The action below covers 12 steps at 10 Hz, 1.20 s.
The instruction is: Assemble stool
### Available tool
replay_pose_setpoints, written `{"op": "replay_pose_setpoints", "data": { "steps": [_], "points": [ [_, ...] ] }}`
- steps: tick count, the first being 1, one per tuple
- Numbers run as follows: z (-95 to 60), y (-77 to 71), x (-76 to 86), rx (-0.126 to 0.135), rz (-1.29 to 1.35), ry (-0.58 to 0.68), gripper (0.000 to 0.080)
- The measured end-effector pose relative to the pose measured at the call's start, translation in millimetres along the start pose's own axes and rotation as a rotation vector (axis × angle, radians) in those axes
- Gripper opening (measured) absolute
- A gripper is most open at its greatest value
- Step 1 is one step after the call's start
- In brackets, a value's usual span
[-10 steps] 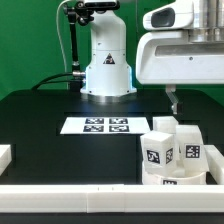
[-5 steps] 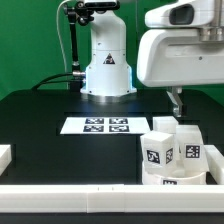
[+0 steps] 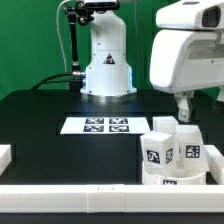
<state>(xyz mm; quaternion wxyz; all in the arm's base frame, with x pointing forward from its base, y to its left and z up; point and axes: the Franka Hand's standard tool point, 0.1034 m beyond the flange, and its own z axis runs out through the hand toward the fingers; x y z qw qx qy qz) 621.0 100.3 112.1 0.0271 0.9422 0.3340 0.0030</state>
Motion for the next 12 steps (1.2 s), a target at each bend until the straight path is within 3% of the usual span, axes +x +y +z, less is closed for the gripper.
{"op": "replay_pose_setpoints", "data": {
  "steps": [2,7,11,12],
  "points": [
    [3.5,1.7,-0.7,-0.019,-0.219,-0.022,0.0649],
    [21.5,3.9,2.2,-0.019,-0.618,-0.109,0.0649],
    [29.3,9.5,-4.3,-0.012,-0.637,-0.122,0.0649],
    [29.5,10.2,-4.8,-0.012,-0.631,-0.122,0.0616]
  ]
}}
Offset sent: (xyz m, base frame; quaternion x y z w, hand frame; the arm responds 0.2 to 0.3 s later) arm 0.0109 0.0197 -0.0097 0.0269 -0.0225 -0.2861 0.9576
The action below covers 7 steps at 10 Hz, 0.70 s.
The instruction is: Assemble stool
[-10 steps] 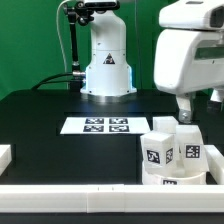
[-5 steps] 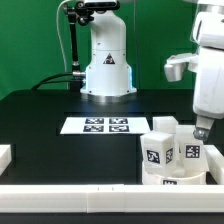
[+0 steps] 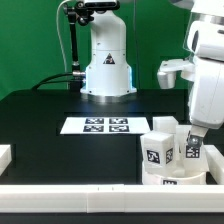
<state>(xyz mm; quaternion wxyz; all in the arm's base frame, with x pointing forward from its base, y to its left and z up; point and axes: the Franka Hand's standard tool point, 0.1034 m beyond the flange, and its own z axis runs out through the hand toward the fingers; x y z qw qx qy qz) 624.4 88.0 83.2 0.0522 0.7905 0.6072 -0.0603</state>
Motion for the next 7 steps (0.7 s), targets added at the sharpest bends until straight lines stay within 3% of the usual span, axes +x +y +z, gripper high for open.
{"op": "replay_pose_setpoints", "data": {
  "steps": [2,7],
  "points": [
    [0.1,0.2,-0.6,0.000,0.006,0.000,0.0344],
    [0.6,1.0,-2.8,0.002,0.220,0.001,0.0335]
  ]
}}
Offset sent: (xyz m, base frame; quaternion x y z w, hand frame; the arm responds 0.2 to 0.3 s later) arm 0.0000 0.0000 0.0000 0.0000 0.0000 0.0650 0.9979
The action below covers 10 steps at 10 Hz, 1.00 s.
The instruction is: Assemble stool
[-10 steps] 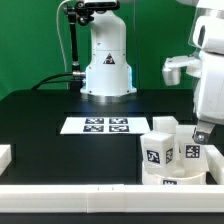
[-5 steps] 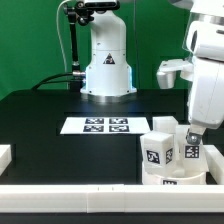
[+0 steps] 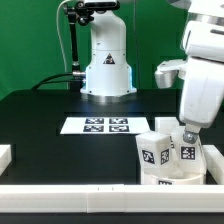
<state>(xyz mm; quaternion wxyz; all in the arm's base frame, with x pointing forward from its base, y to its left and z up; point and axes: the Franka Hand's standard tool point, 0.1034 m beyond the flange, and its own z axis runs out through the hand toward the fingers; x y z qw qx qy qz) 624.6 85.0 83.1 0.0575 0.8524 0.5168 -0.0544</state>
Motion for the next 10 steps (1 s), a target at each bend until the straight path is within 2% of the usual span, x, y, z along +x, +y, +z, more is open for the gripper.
{"op": "replay_pose_setpoints", "data": {
  "steps": [4,5,6,7,8,10],
  "points": [
    [1.4,-4.4,-0.2,0.017,0.497,-0.014,0.0337],
    [2.0,-6.7,-2.5,0.031,0.596,-0.036,0.0337],
    [2.2,-10.2,-3.7,0.072,0.733,-0.054,0.0337],
    [1.5,-10.3,-3.5,0.083,0.849,-0.061,0.0337],
    [0.9,-10.0,-1.3,0.073,0.898,-0.058,0.0337],
    [0.9,-10.2,-1.2,0.072,1.031,-0.062,0.0337]
  ]
}}
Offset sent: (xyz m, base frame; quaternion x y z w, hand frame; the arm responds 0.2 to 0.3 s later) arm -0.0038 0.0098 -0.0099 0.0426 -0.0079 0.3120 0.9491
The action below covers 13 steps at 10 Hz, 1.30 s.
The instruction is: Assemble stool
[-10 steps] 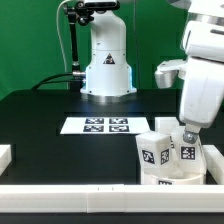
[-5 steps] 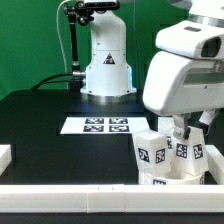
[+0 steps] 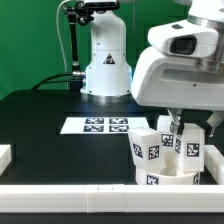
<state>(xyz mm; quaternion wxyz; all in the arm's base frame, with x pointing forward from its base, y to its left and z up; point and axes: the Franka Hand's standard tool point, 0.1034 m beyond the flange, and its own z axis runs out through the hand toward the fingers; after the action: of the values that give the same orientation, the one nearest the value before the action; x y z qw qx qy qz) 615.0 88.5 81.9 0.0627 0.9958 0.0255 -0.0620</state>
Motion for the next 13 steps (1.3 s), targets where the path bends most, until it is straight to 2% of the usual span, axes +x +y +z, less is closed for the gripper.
{"op": "replay_pose_setpoints", "data": {
  "steps": [5,9,10,13],
  "points": [
    [-0.2,-0.4,0.1,0.002,0.306,0.000,0.0337],
    [1.1,3.0,6.5,0.163,0.813,-0.013,0.0337],
    [1.2,1.9,8.3,0.193,0.899,-0.007,0.0337],
    [0.7,-0.5,8.4,0.197,1.104,-0.028,0.0337]
  ]
}}
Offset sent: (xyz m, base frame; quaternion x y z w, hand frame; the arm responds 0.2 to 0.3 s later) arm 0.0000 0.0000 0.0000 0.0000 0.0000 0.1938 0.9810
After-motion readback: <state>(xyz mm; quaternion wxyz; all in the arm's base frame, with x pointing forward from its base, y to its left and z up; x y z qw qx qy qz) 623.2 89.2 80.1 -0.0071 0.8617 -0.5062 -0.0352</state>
